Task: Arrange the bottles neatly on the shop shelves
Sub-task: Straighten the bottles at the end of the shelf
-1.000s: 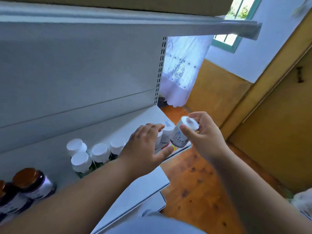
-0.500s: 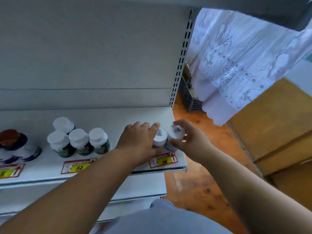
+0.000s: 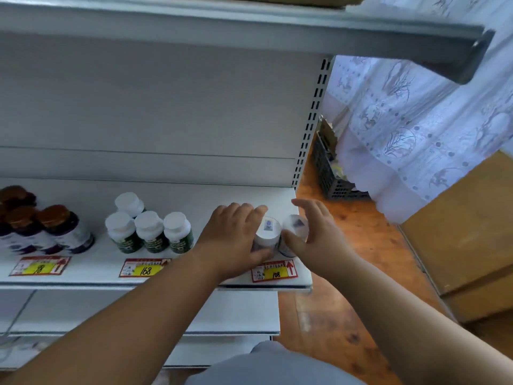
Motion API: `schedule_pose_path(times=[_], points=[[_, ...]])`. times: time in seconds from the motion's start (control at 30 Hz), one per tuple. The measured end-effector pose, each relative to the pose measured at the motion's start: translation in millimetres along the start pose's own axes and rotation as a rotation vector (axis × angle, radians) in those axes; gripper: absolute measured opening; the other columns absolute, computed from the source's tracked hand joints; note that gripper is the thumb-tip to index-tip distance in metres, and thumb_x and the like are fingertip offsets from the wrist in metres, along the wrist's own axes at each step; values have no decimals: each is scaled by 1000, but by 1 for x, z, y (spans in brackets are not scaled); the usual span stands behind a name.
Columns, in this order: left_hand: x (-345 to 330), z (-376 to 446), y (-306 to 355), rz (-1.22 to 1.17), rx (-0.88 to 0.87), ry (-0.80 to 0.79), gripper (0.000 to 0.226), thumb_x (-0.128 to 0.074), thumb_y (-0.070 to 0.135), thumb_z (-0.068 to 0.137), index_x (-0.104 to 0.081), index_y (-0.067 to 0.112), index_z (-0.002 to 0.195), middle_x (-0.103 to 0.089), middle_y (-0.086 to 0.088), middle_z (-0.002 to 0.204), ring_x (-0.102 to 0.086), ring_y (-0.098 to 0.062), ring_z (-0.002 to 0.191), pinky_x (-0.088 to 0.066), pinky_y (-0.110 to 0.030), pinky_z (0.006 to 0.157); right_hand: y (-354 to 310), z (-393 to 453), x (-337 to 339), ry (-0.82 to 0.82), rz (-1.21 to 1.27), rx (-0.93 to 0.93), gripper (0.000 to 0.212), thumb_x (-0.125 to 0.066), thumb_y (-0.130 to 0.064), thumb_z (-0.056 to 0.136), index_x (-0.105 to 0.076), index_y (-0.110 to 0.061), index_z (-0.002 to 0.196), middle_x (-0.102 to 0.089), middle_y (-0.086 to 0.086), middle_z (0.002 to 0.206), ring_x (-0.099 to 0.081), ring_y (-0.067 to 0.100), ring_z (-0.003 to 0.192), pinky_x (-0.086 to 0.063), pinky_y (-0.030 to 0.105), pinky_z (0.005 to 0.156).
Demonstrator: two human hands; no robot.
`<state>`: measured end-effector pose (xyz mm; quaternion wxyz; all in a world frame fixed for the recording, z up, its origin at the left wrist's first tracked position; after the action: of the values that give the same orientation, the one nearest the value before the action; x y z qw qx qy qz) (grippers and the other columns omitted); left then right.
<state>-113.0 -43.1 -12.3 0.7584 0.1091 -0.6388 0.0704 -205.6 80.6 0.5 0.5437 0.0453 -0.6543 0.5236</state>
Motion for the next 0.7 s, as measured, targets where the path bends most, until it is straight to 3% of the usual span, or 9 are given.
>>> schedule_pose_path(times=[0.13, 0.27, 0.37, 0.53, 0.7], points=[[35, -39, -20, -91, 62, 189, 79, -45, 72, 78, -45, 17, 135, -54, -3, 129, -51, -24, 114, -39, -39, 98, -50, -1, 0, 92, -57, 105, 42, -62, -30, 87, -48, -27, 126, -43, -13, 126, -41, 6, 112, -32, 23, 90], [69, -91, -70, -109, 128, 303, 66, -54, 62, 81, -49, 18, 130, -58, -2, 126, -52, -23, 114, -42, -38, 96, -124, 1, -33, 80, -42, 210, 36, -58, -32, 86, -51, -27, 121, -44, -16, 121, -39, 5, 111, -38, 28, 91], [92, -144, -120, -121, 192, 340, 62, -51, 60, 85, -50, 18, 130, -57, 0, 127, -50, -21, 116, -39, -36, 98, -192, -3, -76, 20, -12, 289, 34, -56, -31, 89, -48, -29, 122, -42, -16, 126, -40, 4, 114, -33, 23, 90], [129, -259, -223, -61, 384, 400, 53, -56, 52, 85, -55, 17, 125, -59, 1, 116, -54, -20, 105, -43, -35, 89, -321, -13, -157, -51, 100, 451, 32, -58, -28, 89, -50, -27, 119, -45, -15, 117, -42, 1, 110, -30, 18, 88], [156, -359, -316, -13, 562, 394, 49, -56, 51, 88, -53, 18, 124, -58, 2, 113, -54, -21, 103, -41, -33, 87, -434, -21, -236, -136, 170, 565, 32, -60, -27, 88, -51, -25, 119, -43, -15, 109, -45, 4, 105, -37, 22, 89]])
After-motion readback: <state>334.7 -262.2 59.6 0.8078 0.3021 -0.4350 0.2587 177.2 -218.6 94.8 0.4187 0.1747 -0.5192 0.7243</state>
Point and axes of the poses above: each hand's wrist, its own z-axis towards the middle knuckle, its own x-axis out of the back of the hand, y = z × x, the point moved 8 cm from there along z, towards the middle knuckle
